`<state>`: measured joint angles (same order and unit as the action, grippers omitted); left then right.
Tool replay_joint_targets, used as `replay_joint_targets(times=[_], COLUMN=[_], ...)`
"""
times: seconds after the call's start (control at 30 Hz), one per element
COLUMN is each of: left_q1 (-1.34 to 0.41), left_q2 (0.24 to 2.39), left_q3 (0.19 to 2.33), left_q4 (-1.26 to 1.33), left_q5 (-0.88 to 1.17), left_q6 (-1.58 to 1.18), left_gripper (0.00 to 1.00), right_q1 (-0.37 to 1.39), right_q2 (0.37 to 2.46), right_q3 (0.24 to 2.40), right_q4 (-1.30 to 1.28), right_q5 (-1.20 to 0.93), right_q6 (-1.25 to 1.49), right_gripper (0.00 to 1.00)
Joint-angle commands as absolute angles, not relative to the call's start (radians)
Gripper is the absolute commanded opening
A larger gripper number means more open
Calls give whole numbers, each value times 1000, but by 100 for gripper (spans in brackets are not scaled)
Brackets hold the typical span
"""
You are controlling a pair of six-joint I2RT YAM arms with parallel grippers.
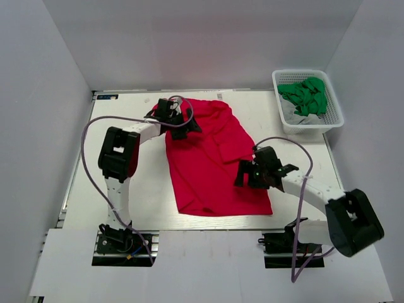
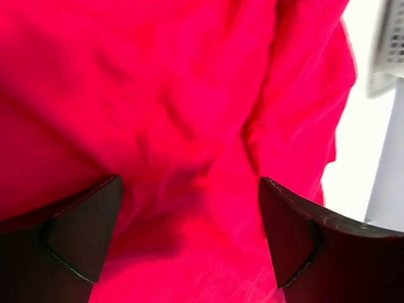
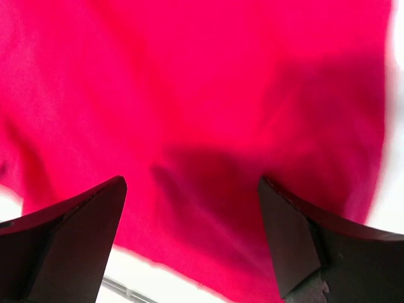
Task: Fold and stack the t-shirts
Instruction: Flatten out the tshirt
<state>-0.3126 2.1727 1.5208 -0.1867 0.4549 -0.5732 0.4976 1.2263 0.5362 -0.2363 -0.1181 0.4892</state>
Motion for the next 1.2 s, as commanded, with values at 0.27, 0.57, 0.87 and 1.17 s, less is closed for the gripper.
replay_joint_targets(times=[0.27,0.57,0.87,1.17], left_q1=[-325,-379,-388,-370], left_q2=[1767,1522,1402,1454], left_q3=[919,793,960,904], left_q4=[-233,-274,-517,-519], left_q5=[225,295,-66,-104], left_q6=[-692,-701,-643,-675], left_gripper=[99,99,99,99], right_q1=[443,400,420,480], right_q2=[1815,2177,1818,1439], right_q3=[1014,1722,1430,830], right_q4=[-339,-408,-348,-232], right_q5=[281,62,72,-93], right_q6=[529,274,250,348], right_gripper=[90,90,90,90])
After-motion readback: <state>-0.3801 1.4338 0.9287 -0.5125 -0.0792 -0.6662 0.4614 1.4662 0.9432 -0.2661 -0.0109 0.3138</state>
